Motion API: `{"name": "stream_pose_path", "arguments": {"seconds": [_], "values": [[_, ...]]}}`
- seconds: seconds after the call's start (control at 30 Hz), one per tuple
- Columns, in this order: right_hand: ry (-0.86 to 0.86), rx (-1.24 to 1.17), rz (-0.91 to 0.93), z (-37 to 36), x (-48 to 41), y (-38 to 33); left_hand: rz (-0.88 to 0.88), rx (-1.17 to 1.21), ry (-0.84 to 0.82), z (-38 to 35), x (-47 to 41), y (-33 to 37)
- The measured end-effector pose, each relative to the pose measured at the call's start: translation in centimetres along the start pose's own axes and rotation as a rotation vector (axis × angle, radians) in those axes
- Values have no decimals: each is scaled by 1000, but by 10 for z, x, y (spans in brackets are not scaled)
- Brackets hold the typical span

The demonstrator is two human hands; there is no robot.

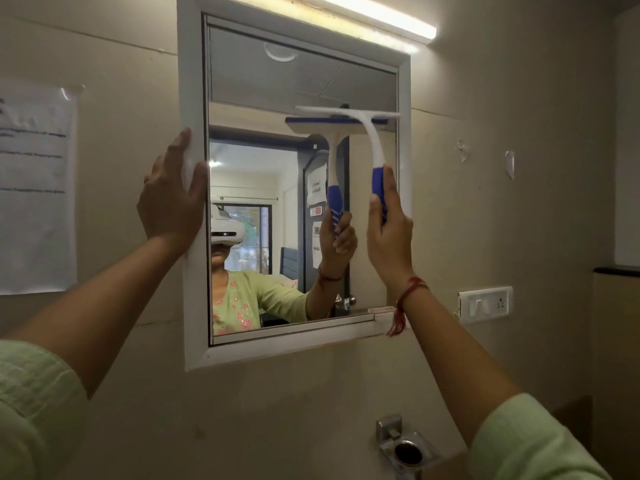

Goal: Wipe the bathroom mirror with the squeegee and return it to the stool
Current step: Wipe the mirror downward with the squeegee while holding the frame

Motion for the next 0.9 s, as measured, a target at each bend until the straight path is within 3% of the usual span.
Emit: {"name": "stream_pose_path", "arguments": {"seconds": [0.43, 0.9], "values": [[17, -6, 38, -8, -86, -22, -10, 6, 12, 1, 0, 2], [-12, 4, -55, -1, -4, 12, 1, 5, -4, 0, 0, 0]]}}
Point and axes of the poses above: each hand's wrist, its own x-axis away from the middle knuckle, its own z-axis out of the back of the hand, y = z × x, the point moved 10 cm from there along -x, towards the middle knuckle, and after that the axes turned 6 degrees about x, right-handed, at the moved point
